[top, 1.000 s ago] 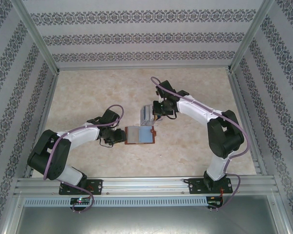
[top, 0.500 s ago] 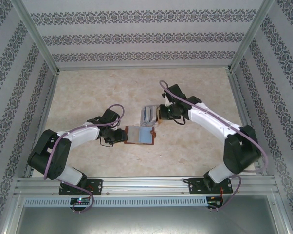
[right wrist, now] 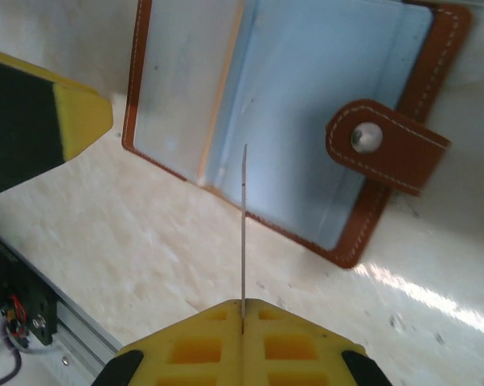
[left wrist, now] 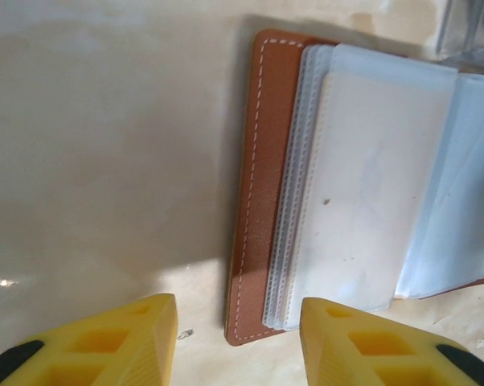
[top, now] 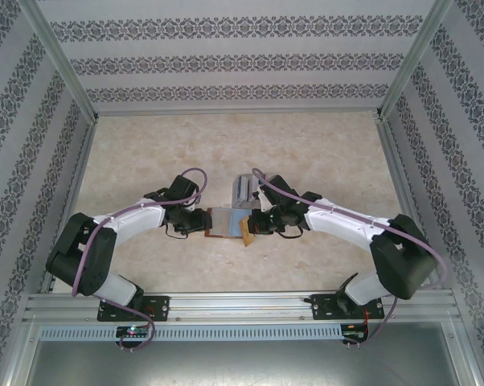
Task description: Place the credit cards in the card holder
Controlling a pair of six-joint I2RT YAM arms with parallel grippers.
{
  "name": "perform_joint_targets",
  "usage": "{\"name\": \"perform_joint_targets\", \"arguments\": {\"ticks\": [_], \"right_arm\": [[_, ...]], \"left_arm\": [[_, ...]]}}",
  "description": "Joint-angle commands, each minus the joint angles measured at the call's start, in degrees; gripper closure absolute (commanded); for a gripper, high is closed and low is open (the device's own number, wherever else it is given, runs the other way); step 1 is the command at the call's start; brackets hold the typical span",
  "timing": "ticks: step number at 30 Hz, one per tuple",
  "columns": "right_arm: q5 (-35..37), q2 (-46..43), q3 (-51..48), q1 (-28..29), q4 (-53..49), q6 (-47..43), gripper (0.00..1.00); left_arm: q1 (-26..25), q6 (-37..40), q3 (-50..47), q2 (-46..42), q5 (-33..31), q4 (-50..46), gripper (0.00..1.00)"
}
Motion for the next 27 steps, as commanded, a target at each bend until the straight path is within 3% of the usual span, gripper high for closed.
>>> {"name": "perform_joint_targets", "arguments": {"ticks": [1,7,27], "right_arm": [[-5.1,3.67,-1.23,-0.15,11.11,4.02,0.99],[-8.76,8.1,-1.98,-1.16,18.23,8.25,1.0],[-10.26,14.13,-4.13,-3.85,23.97,12.08,1.0]], "left_arm": [[0.33,0.58,0.51,1.18,-0.57,1.25,0.6],[0.33,0.49,1.64,4.58,-0.48,2.22,0.66],[0.37,1.24,2.16,7.97,-2.76,2.17,0.74]]}}
